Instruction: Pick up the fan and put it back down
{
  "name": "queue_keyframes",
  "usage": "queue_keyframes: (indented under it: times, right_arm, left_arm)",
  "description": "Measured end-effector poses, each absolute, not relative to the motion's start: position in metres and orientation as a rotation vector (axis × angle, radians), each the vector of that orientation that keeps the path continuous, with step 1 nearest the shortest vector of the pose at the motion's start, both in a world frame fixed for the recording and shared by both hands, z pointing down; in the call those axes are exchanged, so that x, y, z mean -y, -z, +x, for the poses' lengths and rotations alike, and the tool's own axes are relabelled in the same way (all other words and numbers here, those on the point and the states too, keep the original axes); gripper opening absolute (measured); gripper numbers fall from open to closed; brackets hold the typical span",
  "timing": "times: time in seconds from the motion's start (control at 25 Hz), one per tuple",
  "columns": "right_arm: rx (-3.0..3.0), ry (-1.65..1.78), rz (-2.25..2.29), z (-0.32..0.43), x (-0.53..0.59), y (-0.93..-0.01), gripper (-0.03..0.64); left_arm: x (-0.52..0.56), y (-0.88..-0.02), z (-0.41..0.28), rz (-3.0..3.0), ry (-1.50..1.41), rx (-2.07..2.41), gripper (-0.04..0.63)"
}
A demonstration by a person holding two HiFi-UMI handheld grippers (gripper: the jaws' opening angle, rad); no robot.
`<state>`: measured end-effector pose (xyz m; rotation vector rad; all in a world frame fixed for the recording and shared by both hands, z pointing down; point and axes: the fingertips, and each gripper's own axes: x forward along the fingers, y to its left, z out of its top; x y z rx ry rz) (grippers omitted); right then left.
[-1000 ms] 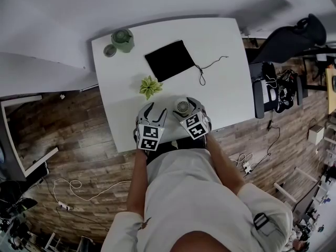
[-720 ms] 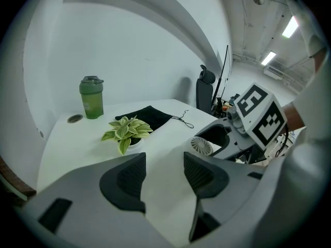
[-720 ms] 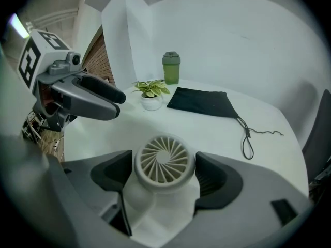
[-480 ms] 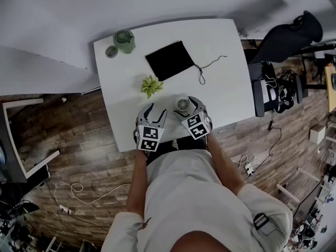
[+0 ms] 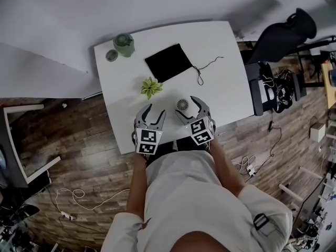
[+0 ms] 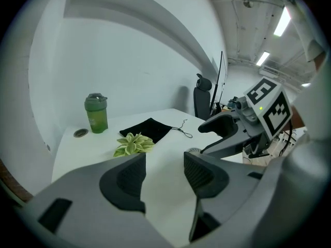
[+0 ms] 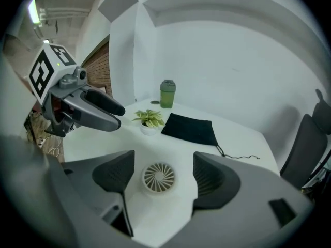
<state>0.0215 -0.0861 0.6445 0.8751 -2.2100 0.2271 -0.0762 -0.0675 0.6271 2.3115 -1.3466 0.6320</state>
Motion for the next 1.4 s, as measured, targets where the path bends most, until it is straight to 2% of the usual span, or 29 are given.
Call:
queue_keyframes:
  times: [0.8,1.4]
  right_arm:
    - [2.412,0.004,1.183,0.019,0.080,-0.484,0.312]
    - [2.494,0.045,1.166,0.042,0.098,-0.452,0.301]
  left_arm:
    - [0.070,-0.494,-0.094,2.550,-0.403,1.507,0.225]
    - [0.083,-0.463,-0.070,2.534,-0.393,1.602,0.225]
